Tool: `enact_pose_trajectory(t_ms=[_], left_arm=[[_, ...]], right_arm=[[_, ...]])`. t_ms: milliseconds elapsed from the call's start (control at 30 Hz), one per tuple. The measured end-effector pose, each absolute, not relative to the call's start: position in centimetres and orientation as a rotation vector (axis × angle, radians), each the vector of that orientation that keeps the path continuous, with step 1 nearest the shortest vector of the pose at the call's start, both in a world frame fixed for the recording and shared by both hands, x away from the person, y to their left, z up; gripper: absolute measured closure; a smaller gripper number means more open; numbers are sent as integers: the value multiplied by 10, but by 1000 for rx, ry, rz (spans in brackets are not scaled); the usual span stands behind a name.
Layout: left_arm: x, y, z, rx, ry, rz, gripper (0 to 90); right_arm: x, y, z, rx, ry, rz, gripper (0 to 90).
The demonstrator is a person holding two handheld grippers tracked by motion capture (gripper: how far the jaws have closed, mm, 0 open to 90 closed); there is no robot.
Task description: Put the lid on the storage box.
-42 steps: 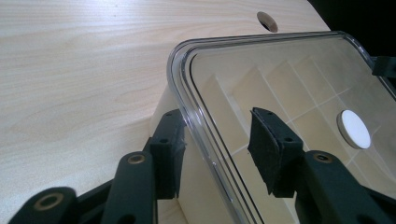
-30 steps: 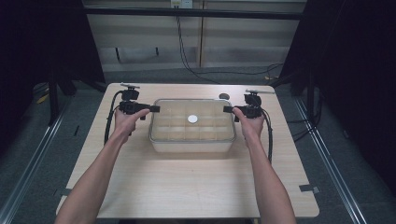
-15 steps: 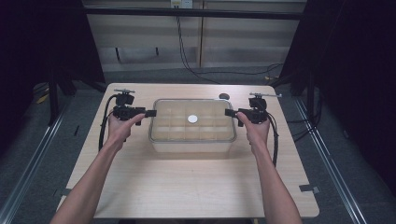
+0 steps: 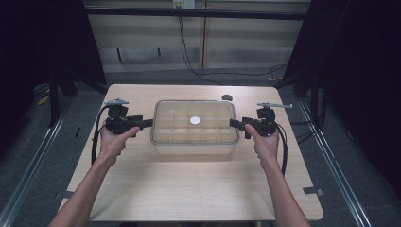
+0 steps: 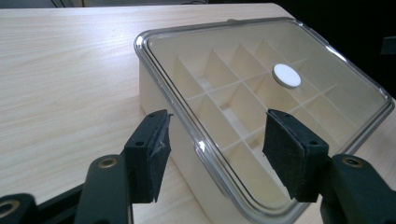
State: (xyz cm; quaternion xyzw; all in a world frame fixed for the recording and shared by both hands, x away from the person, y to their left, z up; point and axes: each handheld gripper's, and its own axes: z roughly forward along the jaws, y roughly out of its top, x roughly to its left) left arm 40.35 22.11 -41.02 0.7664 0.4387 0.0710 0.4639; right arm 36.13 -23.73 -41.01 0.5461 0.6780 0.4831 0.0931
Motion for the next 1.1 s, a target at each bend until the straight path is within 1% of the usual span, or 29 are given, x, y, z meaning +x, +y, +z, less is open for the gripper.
enact_pose_trajectory(t_ms=[200,267,567,667,1000,1067,1100], left_arm=[[389,230,-412,1866,1071,187,408],[378,234,-412,1892,1055,207,400],[341,247,-414,1913,1010,235,377],[330,250,-418,1943,994,228,361],[295,264,-436,1934,1009,241,322],[292,266,-438,1928,1013,236,317],[287,268,-443,1932,1021,209,311]], right_arm=[[346,-242,-411,1620,2005,1450,306],[334,-245,-411,1598,2010,1452,312],[296,-248,-409,1528,2031,1466,311],[283,-247,-408,1511,2034,1474,298],[247,-248,-418,1506,2055,1451,291],[241,-249,-420,1513,2051,1457,289],[237,-250,-421,1520,2052,1466,287]])
